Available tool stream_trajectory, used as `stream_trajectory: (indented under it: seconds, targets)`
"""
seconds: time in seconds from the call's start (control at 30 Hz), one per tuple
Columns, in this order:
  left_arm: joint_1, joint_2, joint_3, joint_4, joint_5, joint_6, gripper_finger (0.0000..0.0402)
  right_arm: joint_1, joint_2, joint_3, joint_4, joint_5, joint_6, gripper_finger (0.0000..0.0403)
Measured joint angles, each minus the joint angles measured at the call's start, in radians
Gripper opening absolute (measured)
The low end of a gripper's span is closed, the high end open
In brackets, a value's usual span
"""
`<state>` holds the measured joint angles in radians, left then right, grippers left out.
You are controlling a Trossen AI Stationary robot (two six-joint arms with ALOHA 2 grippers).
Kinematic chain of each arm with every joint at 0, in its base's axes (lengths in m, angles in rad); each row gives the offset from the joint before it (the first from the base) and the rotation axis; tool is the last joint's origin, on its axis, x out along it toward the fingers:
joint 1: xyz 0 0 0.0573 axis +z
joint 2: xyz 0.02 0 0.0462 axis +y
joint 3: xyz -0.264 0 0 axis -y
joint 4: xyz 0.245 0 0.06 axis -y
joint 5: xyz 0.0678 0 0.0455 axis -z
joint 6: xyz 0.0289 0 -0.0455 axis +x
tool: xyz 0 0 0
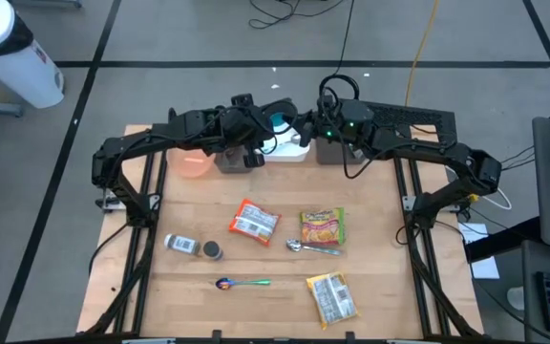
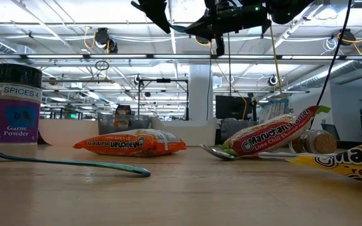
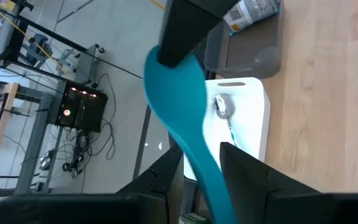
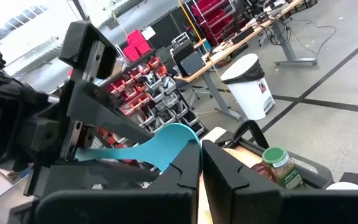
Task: Pick & Place Food Item
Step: Put the blue baby spoon into the white bin
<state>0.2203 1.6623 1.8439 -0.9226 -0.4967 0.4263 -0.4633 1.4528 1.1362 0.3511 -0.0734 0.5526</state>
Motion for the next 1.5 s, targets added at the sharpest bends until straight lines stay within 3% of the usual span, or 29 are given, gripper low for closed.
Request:
stream_trajectory:
  seconds: [0.47,0.97,1.17,1.37,1.5]
  targets:
    - [0.000,0.000,0.000,-0.002,-0.004,-0.009,0.0097,0.000,0.000,0.000,-0.001,-0.003,0.003,0.0000]
    - [0.006,-0.008,0.000,0.110,-0.028,0.000,0.0196,0.012,-0.001,-0.002,-0.010,-0.002,0.008,0.0000]
    - [-0.009,-0.013,0.107,0.088,-0.025,-0.020,0.0231,0.008,0.004,-0.007,-0.048,-0.004,-0.001,0.0000]
    - [-0.026,-0.013,0.232,0.003,0.002,-0.027,0.0236,0.003,0.002,-0.003,-0.028,0.013,0.000,0.0000]
    - [-0.032,-0.011,0.248,-0.075,0.003,-0.042,0.0236,0.003,0.001,-0.003,-0.012,0.048,0.021,0.0000]
